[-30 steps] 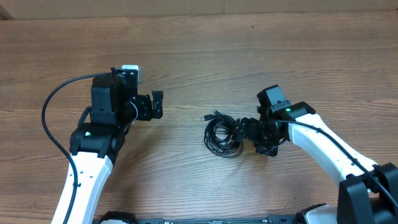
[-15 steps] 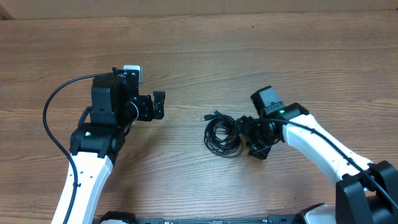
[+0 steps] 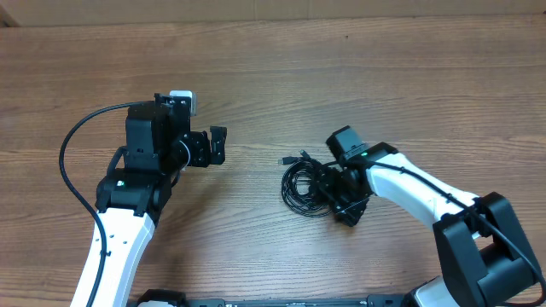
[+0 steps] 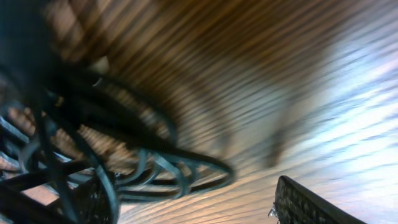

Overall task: Untangle cables
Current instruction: 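Lower the right gripper onto the cable coil and grasp it, then lift the grasped coil with the right gripper and pull it upward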

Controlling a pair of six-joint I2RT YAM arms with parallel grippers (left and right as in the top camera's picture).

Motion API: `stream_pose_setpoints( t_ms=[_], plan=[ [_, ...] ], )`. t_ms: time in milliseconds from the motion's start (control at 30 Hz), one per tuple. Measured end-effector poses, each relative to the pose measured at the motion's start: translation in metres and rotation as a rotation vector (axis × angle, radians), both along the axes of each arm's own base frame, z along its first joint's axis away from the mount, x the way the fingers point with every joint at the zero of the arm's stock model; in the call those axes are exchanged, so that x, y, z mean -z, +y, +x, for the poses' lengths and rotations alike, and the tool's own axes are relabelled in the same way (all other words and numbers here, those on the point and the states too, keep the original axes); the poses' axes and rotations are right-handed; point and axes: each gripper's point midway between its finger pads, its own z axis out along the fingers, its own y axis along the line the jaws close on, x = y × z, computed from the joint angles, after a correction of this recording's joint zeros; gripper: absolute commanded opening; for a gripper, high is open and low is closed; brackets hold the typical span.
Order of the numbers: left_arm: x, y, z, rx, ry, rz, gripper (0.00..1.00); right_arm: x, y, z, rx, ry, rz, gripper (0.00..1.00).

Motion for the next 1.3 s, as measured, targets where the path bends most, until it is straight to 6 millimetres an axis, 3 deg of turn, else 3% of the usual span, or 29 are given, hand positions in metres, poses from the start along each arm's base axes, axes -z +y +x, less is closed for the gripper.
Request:
stream_pose_setpoints(
  t_ms=[267, 467, 600, 1033, 1100, 1233, 1300],
  plan=[
    [0.001, 0.000, -0.001, -0.001, 0.005, 0.001, 0.99, 0.003, -0.041, -0.013, 0.046, 0.084, -0.120, 0.86],
    [0.001, 0.000, -0.001, -0.001, 0.006, 0.002, 1.00, 0.005, -0.047, -0.006, 0.034, 0.044, -0.156, 0.85],
    [0.003, 0.000, 0.000, -0.001, 0.011, 0.002, 1.00, 0.006, -0.048, -0.001, 0.028, 0.023, -0.163, 0.79],
    [0.027, 0.000, 0.004, -0.014, 0.089, -0.002, 1.00, 0.016, -0.054, 0.004, -0.035, -0.013, -0.197, 0.76],
    [0.027, 0.000, 0.004, -0.017, 0.090, -0.005, 1.00, 0.017, -0.054, 0.004, -0.050, -0.004, -0.200, 0.68],
    [0.027, 0.000, 0.004, -0.019, 0.090, -0.007, 1.00, 0.017, -0.055, 0.006, -0.079, -0.014, -0.202, 0.16],
    [0.027, 0.000, 0.004, -0.019, 0.090, -0.007, 0.99, 0.017, -0.054, 0.010, -0.087, -0.030, -0.198, 0.04]
  ],
)
